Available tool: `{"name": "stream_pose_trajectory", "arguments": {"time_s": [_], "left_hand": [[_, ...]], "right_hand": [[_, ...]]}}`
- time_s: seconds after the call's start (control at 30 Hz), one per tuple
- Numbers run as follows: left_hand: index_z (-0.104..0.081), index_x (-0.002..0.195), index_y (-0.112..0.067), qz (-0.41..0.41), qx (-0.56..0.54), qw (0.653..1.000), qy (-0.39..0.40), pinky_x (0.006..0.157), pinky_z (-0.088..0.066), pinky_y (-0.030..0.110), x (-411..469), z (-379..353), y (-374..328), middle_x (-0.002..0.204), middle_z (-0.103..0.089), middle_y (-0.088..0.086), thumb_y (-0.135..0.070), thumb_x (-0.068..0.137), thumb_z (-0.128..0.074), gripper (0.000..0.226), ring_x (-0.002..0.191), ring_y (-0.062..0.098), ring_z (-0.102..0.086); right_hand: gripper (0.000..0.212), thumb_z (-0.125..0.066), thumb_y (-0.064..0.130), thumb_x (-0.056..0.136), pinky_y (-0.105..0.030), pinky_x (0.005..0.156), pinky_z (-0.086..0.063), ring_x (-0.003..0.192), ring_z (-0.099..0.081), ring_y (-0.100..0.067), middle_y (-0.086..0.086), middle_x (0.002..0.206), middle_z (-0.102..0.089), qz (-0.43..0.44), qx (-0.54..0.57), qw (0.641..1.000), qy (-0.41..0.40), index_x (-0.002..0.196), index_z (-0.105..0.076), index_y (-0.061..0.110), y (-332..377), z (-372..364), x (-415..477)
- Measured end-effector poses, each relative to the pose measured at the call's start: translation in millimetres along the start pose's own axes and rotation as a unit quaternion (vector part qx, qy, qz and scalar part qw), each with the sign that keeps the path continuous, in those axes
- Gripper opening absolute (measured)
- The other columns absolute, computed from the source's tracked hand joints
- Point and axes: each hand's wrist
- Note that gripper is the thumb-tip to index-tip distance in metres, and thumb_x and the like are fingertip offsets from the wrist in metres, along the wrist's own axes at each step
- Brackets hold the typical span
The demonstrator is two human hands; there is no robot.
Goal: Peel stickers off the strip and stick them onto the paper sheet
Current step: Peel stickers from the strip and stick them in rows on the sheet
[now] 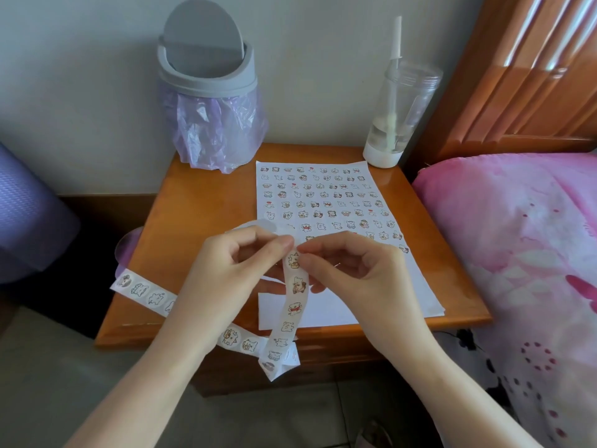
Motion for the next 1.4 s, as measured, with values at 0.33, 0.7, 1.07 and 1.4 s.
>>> {"name": "stream_pose_trajectory", "arguments": {"time_s": [0.33,0.7,1.07,1.4], "left_hand": [[-0.072,0.078,-0.016,-0.010,-0.007,1.000,-0.007,0.060,-0.053,0.010,-1.2,-1.3,-2.2,0.074,-0.074,-0.004,-0.034,0.076,-0.062,0.020,0.075,0.004,-0.070],[-0.068,0.077,-0.017,0.038,0.006,0.999,-0.018,0.058,-0.055,0.014,5.4,-4.1,9.4,0.070,-0.073,-0.006,-0.024,0.086,-0.060,0.014,0.069,0.007,-0.071],[-0.070,0.081,-0.025,0.059,0.136,0.989,-0.025,0.075,-0.058,0.028,9.2,-0.7,26.8,0.078,-0.073,-0.011,-0.030,0.089,-0.059,0.015,0.069,-0.001,-0.068],[-0.071,0.079,-0.024,0.067,0.137,0.988,-0.030,0.069,-0.056,0.020,10.5,-0.4,26.9,0.077,-0.073,-0.010,-0.029,0.088,-0.060,0.014,0.068,-0.004,-0.068]], "right_hand": [[0.010,-0.070,0.013,0.078,-0.017,0.065,-0.055,0.072,-0.068,-0.007,0.010,0.080,-0.072,-0.006,-0.013,0.999,-0.029,0.085,-0.071,0.020,-1.4,-0.6,1.4],[0.011,-0.064,0.024,0.084,-0.010,0.071,-0.043,0.084,-0.052,-0.005,0.017,0.089,-0.060,0.031,-0.161,0.986,-0.023,0.082,-0.059,0.033,-1.5,-0.9,2.6],[0.009,-0.066,0.017,0.085,-0.017,0.051,-0.045,0.055,-0.053,-0.006,0.001,0.073,-0.068,-0.200,-0.140,0.968,-0.050,0.088,-0.071,0.010,-28.4,75.5,30.5],[0.008,-0.073,0.018,0.078,-0.012,0.045,-0.038,0.042,-0.048,0.002,0.010,0.057,-0.063,-0.223,-0.168,0.960,-0.020,0.083,-0.074,0.012,-34.2,77.0,32.1]]}}
Point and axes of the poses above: each hand's wrist, its own x-axis towards the middle knuckle, its own z-axis out of the back of the hand, y = z × x
